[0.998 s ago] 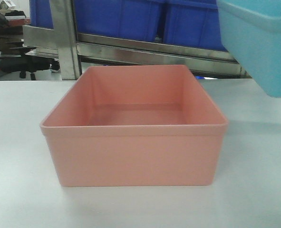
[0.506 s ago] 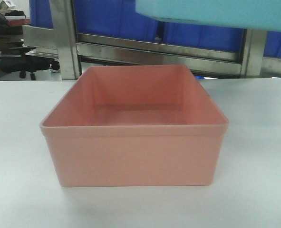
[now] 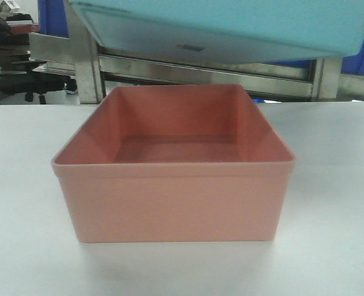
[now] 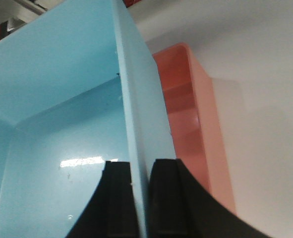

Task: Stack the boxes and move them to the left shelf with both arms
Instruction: 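Lift the light-blue bin with the right gripper over the pink bin, then lower the light-blue bin into the pink bin and release the right gripper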

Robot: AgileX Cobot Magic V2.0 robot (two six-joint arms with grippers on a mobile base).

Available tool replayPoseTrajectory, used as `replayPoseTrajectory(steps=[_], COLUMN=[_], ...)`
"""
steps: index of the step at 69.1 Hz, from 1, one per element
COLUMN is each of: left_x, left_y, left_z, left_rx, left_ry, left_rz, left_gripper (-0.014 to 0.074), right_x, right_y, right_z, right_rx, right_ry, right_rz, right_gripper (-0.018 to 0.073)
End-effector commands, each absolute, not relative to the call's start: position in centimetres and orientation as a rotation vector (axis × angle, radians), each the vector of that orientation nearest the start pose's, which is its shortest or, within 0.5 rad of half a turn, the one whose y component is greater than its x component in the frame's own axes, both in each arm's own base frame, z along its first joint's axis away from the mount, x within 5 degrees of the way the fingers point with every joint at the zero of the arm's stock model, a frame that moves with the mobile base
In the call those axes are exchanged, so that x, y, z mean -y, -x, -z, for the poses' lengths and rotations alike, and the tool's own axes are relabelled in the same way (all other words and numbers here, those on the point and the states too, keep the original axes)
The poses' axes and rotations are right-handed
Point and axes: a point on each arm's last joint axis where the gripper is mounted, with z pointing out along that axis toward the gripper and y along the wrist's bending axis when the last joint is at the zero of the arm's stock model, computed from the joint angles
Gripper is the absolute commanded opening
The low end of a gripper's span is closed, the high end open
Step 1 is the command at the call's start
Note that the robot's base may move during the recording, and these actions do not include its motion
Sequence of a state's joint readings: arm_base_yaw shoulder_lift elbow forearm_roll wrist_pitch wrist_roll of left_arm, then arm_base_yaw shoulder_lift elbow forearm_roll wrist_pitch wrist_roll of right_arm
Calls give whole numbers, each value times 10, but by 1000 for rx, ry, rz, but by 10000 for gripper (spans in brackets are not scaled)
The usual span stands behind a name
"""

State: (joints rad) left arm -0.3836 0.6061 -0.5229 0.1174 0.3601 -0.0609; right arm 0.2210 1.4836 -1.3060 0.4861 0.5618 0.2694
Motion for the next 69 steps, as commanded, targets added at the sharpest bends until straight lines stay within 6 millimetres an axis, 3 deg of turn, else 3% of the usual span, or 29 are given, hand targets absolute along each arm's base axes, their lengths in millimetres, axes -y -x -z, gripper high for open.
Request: replayPoseTrajectory(steps=[1, 16, 45, 69], left_x=[46, 46, 46, 46], left_y=[-120, -120, -120, -120], left_z=[-324, -324, -324, -324], left_rx=[-1777, -1777, -1777, -1777], left_ry=[-381, -381, -381, -381], left_rz=[208, 208, 208, 208], left_gripper=[-8, -8, -7, -7], right_x=[-102, -106, -106, -102], right_y=[-328, -345, -354, -356], right_z=[-381, -363, -356, -353], right_rx=[-2055, -2062, -2038, -2055], right_ry=[-428, -453, -465, -325], right_rz=[-870, -849, -830, -666], right_gripper=[37, 37, 37, 37])
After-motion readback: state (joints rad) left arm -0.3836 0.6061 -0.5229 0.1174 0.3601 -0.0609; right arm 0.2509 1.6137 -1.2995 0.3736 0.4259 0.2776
